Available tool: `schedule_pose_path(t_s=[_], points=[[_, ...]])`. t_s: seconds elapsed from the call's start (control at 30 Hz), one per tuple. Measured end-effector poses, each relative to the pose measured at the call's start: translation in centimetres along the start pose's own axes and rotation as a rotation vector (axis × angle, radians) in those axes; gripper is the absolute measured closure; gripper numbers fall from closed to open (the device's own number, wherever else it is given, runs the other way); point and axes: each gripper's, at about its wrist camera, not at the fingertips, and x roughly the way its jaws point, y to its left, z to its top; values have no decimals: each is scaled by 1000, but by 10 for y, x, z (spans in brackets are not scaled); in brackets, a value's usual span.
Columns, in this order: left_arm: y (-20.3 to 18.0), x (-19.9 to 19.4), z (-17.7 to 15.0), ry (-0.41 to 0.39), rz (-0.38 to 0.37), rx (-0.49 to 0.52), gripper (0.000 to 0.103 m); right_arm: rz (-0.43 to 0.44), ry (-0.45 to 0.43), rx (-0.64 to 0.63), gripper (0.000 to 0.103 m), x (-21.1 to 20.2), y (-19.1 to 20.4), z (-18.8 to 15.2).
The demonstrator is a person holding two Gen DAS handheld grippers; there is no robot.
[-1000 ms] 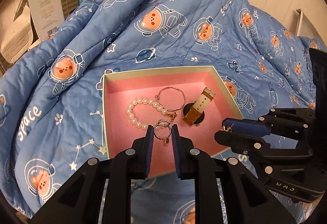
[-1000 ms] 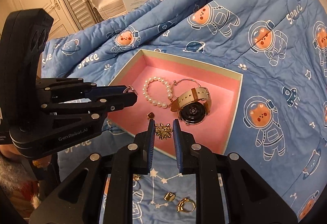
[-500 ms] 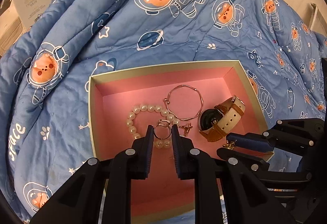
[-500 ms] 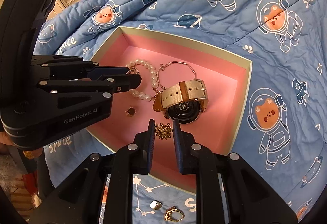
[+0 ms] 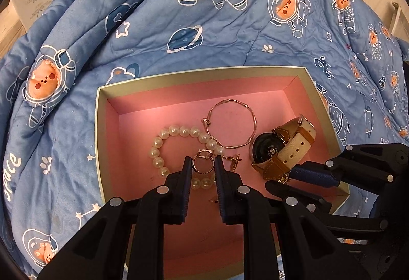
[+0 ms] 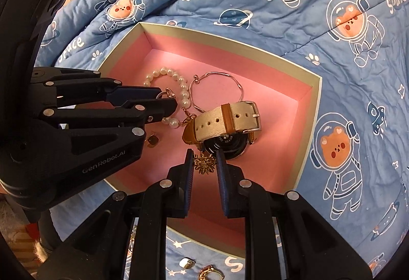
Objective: Organize jewelry
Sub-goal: 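Carry the silver ring and snowflake earring into the pink box and lower them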
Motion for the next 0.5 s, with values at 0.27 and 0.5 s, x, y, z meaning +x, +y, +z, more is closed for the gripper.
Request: schedule_pose_path(t_s=[0.27,0.5], points=[[2,-15,-1,-44,-7,-3,64,-7,2,-19,76,0,5,0],[16,-49,-5,-144,-39,-64,45,17,-43,-7,56,-13,8,-5]])
